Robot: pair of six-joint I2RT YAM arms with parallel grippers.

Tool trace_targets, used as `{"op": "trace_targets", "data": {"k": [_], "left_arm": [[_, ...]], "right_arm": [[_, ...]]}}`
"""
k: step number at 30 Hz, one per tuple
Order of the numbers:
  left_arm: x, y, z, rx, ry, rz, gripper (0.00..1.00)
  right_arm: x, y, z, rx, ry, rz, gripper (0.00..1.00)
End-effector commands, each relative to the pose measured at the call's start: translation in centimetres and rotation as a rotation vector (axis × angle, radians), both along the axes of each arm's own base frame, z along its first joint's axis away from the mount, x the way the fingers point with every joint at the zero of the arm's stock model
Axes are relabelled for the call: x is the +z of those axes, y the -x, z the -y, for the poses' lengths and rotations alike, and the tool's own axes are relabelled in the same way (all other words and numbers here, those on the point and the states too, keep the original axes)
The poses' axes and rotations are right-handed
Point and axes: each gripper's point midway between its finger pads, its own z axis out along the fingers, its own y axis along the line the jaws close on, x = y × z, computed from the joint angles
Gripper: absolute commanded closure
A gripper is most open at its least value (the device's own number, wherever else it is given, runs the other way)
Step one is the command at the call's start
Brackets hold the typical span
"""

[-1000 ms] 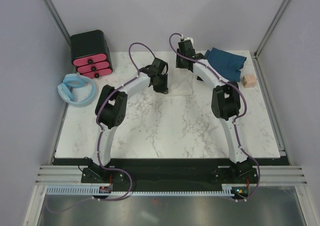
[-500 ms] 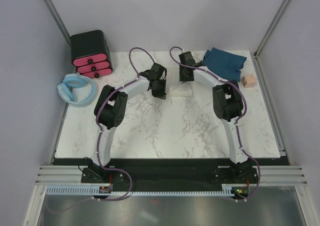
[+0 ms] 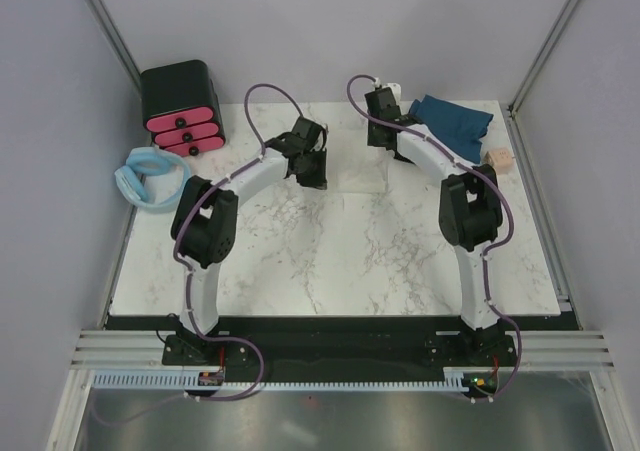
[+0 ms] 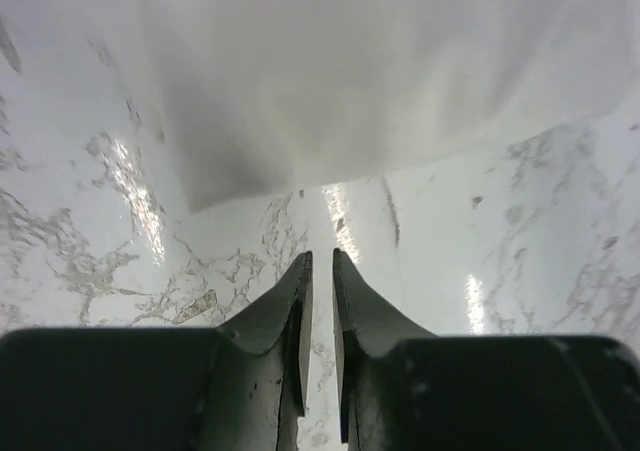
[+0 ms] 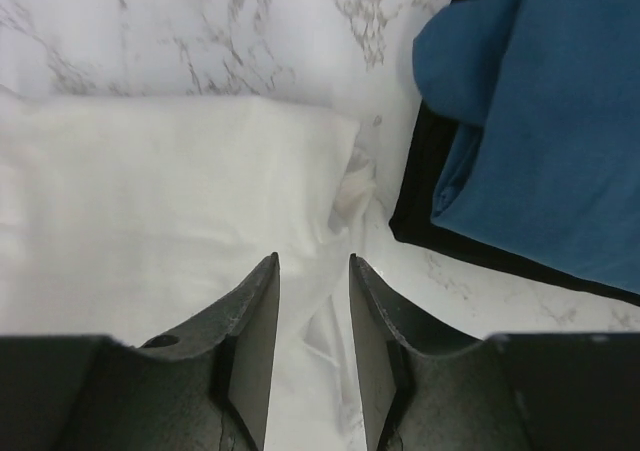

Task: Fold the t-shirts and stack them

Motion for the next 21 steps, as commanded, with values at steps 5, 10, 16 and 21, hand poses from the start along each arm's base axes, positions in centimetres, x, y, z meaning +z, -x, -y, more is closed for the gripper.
{"op": "trace_targets", "data": {"k": [5,10,16,21], "left_arm": [[8.2,-6.6,2.5,-0.004,0.101,0.228,0.78],[3.6,-9.4,4.3,-0.014,0.097,0.178,0.78],[2.8,-13.6,5.7,0.025,0.154,0.212,0.75],[1.2,-14.8,5.1,0.065,0.162,0.208,0.80]], "right_arm": [[6.0,0.7,-0.8,0.048,-0.075,0.063,0.59],[2.0,3.2,-1.6,0.074,-0.083,-0.035,0.62],[-1.3,6.3,-2.6,0.099,-0.054,-0.115,0.62],[-3.3,8.7,-2.0,0.099,-0.014,-0.175,0.63]]}}
